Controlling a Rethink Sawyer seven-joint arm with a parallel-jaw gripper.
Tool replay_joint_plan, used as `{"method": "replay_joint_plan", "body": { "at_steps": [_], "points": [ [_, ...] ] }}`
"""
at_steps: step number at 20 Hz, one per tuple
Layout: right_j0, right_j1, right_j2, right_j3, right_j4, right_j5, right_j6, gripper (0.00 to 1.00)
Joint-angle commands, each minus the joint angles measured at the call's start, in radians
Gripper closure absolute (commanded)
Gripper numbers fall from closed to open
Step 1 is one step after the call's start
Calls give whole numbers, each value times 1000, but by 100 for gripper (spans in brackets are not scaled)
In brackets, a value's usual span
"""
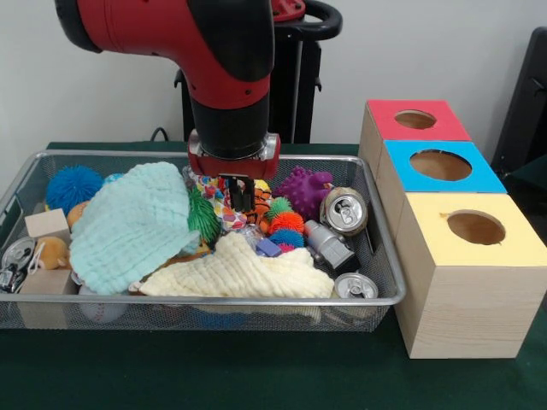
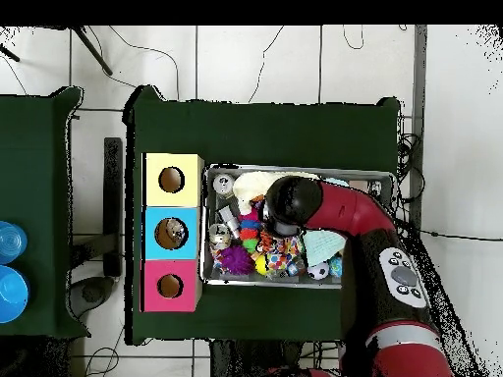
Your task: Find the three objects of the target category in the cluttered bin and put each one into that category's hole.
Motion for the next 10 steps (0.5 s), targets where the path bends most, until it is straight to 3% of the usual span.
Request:
{"method": "replay_joint_plan", "body": {
  "at_steps": [1,10],
  "points": [
    [21,67,3,-3,24,-23,171,100],
    [30,68,3,-5,34,-15,169,100]
  ]
}}
